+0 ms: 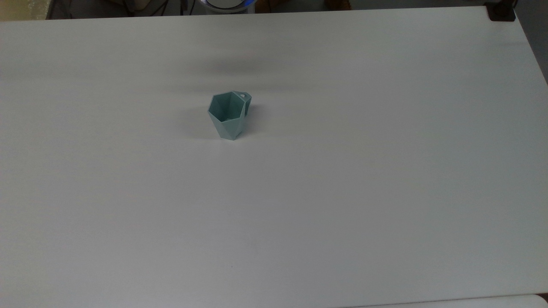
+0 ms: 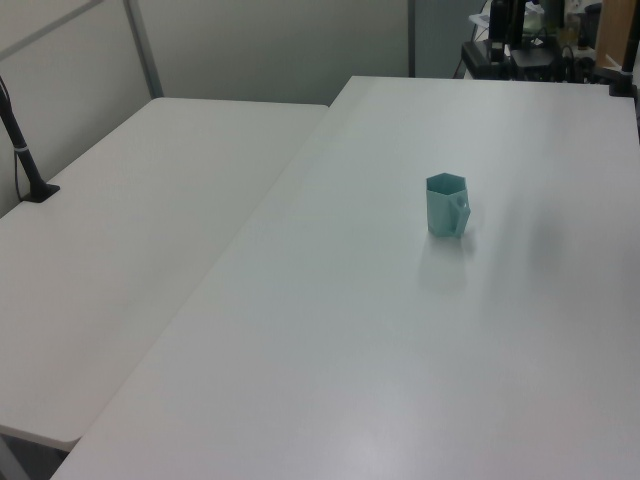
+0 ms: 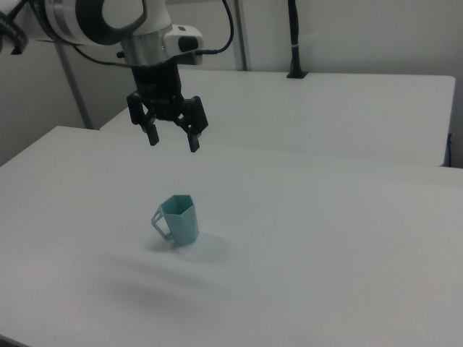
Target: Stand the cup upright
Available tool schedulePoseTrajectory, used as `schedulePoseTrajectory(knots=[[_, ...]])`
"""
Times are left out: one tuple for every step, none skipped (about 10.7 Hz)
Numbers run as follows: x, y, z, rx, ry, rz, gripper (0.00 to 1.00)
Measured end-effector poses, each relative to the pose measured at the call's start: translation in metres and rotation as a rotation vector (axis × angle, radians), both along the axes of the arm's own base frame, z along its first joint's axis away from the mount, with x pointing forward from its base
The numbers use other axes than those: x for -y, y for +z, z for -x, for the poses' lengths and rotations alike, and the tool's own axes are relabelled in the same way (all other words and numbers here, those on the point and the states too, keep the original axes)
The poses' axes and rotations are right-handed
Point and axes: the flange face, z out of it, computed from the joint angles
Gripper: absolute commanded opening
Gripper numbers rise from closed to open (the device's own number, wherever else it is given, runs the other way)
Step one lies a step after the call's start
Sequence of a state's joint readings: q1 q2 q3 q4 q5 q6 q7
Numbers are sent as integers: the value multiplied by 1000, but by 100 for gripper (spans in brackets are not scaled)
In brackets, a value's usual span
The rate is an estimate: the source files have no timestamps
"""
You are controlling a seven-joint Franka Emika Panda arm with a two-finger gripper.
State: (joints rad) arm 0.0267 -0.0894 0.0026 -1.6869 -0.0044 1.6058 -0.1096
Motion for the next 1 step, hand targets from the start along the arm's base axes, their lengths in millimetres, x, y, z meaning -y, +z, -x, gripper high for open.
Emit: schedulePoseTrajectory(knots=[[0, 0, 0, 0, 0, 0, 100]])
